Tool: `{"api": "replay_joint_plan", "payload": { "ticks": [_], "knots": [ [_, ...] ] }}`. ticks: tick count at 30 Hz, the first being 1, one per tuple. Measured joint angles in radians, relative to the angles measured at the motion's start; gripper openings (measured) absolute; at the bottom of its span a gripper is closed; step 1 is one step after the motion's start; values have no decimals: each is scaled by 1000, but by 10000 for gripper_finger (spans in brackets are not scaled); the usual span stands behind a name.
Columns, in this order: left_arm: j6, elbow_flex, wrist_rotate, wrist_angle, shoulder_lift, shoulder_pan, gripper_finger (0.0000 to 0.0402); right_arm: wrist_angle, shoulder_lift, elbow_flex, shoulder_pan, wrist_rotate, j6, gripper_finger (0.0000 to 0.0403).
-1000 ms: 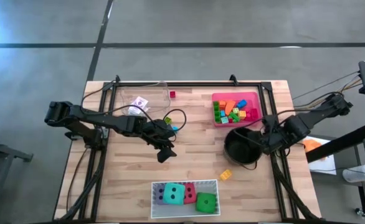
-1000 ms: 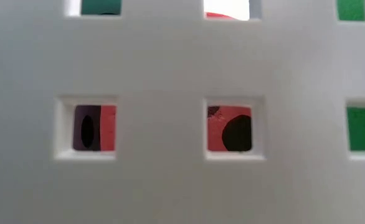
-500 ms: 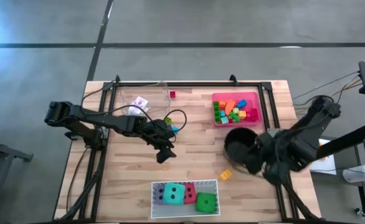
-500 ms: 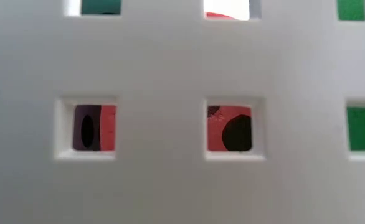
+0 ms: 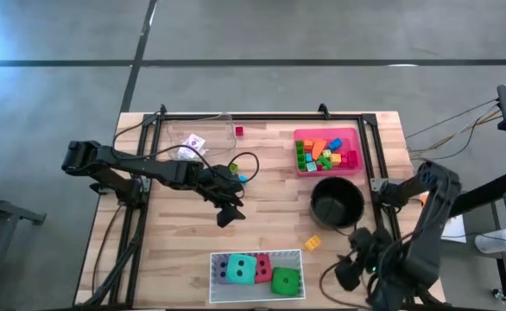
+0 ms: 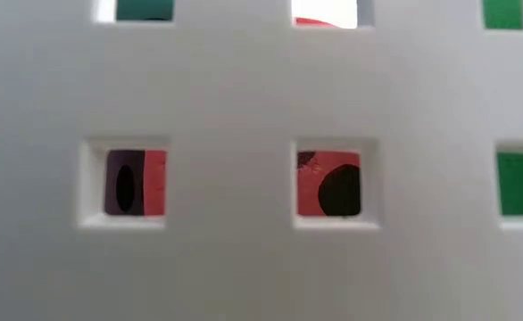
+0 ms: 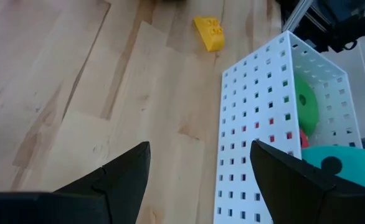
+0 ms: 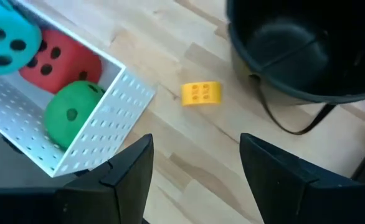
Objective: Pick & Place Toys
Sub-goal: Adjust the white bin
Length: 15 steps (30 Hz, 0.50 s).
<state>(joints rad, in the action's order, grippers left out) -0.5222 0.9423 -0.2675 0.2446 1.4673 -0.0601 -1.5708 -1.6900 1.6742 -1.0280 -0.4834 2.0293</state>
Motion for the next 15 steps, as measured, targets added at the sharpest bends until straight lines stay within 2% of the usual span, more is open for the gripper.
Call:
{"api": "replay_joint_plan", "payload": {
  "ticks": [7,12,15],
  "knots": [
    [-2,0,-7,-19,0,0,278,17,-133,60,-54,-44,-52,231],
    [-1,0,-7,-19,0,0,278,97,-206,69,-68,-39,-395,231],
    [1,0,-7,-19,0,0,278,131,-225,67,-41,6,-618,231]
  ]
}}
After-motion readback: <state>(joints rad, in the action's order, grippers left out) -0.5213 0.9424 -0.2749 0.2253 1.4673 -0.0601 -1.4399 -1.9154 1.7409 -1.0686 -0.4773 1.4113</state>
